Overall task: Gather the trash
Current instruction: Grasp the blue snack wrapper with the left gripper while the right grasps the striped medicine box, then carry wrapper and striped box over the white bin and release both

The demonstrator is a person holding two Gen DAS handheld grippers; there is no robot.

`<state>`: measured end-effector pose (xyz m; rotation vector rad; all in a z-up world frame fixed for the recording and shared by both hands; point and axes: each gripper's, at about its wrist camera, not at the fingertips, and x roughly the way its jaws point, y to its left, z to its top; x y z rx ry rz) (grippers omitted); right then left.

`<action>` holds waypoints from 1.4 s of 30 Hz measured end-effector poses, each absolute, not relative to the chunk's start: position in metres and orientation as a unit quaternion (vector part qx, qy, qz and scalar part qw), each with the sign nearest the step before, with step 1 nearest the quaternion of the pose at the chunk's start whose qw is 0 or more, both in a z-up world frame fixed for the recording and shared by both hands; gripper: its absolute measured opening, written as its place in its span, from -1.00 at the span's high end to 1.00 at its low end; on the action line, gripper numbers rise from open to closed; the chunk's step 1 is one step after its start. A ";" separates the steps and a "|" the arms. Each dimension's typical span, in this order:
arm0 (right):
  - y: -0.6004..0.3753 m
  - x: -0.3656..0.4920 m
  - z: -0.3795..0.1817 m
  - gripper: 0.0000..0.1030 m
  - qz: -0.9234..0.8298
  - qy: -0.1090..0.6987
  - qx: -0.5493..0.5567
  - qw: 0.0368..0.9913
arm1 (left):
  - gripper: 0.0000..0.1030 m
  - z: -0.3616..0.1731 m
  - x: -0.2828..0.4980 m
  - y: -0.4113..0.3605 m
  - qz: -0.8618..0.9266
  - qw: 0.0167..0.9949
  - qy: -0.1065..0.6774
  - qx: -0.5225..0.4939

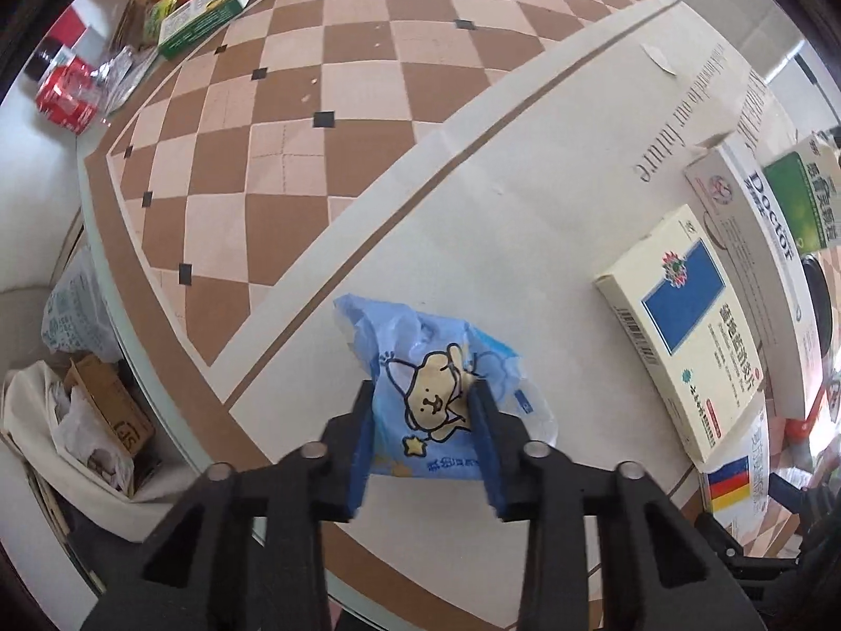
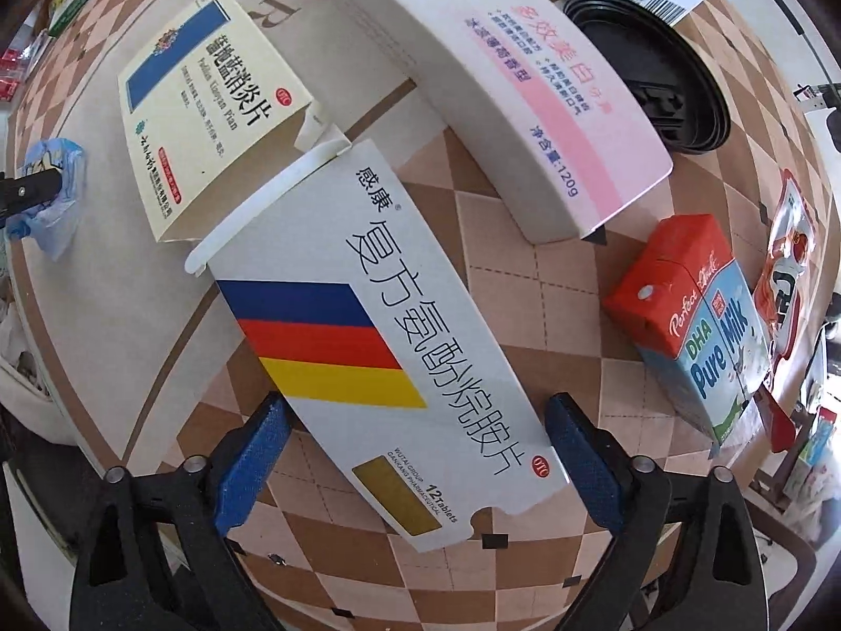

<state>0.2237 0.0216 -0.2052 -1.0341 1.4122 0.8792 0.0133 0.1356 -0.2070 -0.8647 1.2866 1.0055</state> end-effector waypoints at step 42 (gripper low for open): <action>-0.225 -0.045 -0.219 -0.52 0.358 0.699 -0.233 0.573 | 0.82 -0.270 -0.178 -0.072 0.362 0.639 0.608 -0.300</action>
